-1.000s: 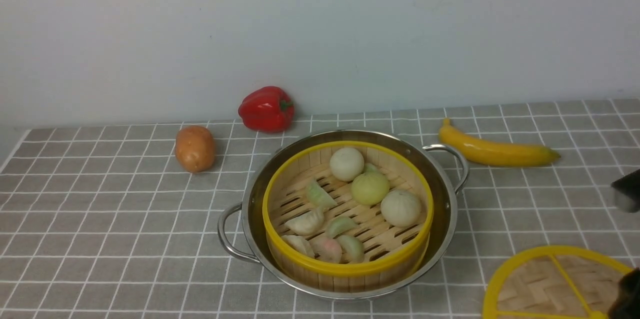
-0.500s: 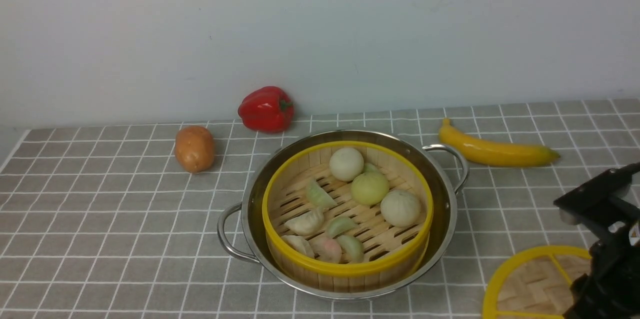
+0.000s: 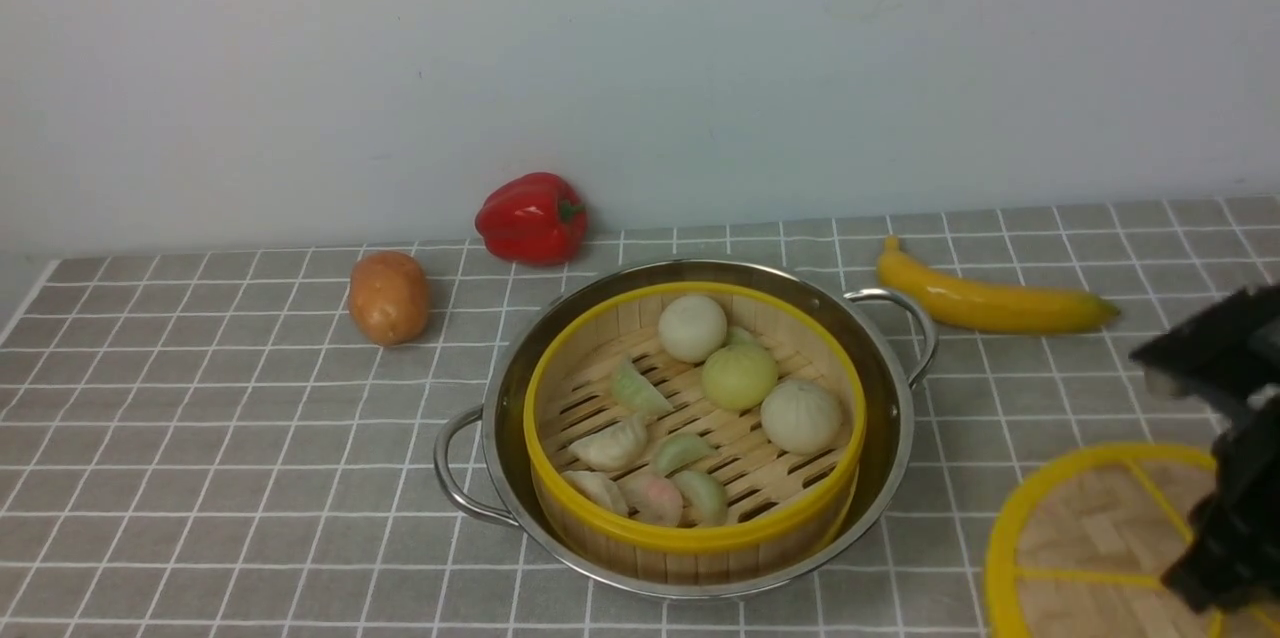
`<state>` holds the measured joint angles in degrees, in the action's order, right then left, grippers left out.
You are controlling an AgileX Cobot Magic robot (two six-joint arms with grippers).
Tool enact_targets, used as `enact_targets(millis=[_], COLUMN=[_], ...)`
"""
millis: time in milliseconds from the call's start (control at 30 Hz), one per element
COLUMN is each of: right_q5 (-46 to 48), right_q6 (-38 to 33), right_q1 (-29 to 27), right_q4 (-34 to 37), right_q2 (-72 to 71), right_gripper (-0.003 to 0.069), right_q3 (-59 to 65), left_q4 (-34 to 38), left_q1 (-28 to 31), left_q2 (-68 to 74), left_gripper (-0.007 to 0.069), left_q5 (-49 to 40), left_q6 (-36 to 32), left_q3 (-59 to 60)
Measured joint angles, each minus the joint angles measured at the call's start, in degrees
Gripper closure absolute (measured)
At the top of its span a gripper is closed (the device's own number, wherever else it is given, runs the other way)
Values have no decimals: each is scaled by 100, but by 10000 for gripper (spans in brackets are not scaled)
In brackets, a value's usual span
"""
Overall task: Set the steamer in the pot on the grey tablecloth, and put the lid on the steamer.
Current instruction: 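Place the bamboo steamer lid onto the steamer basket in the pot with the right gripper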
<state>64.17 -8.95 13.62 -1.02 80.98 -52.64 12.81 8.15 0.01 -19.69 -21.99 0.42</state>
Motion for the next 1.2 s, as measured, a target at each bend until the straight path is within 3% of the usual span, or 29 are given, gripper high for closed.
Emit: enact_targets(millis=[133,300,600,833,1200], right_q5=[398,572,650,642,667], right_q6=[-653,-1843,-2636,-2792,-2192], right_q1=[68,661,1932,2239,2540], right_q4=[464,711,639,521,101], right_q2=[-112,98,1860,3024,3399], right_gripper=[512,512,512,512,512], right_q3=[-969,-2111,-4260,-5682,-5827], left_q4=[0,0,0,0,0], left_q1=[0,0,0,0,0], left_q2=[0,0,0,0,0], left_gripper=[382,382,382,382,382], left_q5=[0,0,0,0,5], left_q6=[0,0,0,0,0], left_q3=[0,0,0,0,0])
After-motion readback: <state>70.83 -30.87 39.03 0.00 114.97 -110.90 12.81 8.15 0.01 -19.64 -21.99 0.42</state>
